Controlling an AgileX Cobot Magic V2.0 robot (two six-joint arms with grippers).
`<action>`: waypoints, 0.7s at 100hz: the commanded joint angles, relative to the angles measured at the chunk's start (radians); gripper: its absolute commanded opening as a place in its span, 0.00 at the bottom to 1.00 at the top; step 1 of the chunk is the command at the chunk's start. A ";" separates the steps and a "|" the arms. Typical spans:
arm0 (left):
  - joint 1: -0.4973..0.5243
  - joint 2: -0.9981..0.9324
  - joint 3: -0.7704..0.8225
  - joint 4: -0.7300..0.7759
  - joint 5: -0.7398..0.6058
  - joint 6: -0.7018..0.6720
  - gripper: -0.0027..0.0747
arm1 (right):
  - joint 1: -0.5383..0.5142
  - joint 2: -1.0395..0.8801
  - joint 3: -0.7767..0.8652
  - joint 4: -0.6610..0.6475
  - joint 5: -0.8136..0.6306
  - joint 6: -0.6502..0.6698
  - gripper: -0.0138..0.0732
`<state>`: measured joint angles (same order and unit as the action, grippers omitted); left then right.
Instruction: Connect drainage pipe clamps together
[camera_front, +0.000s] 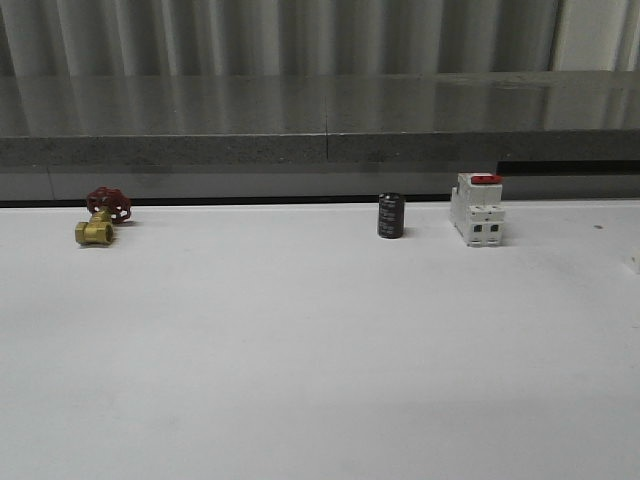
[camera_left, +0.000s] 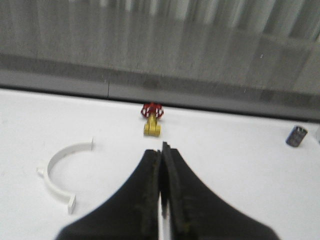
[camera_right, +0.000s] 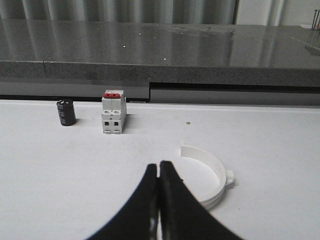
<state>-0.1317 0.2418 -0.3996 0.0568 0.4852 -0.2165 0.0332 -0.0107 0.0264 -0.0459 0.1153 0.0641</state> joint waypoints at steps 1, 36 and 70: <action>-0.005 0.111 -0.145 0.011 0.120 -0.007 0.01 | -0.005 -0.018 -0.016 0.001 -0.075 -0.007 0.08; -0.005 0.391 -0.281 0.017 0.257 -0.007 0.01 | -0.005 -0.018 -0.016 0.001 -0.075 -0.007 0.08; -0.005 0.487 -0.281 0.007 0.264 -0.007 0.45 | -0.005 -0.018 -0.016 0.001 -0.075 -0.007 0.08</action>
<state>-0.1317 0.7152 -0.6455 0.0703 0.8009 -0.2165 0.0332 -0.0107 0.0264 -0.0459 0.1153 0.0641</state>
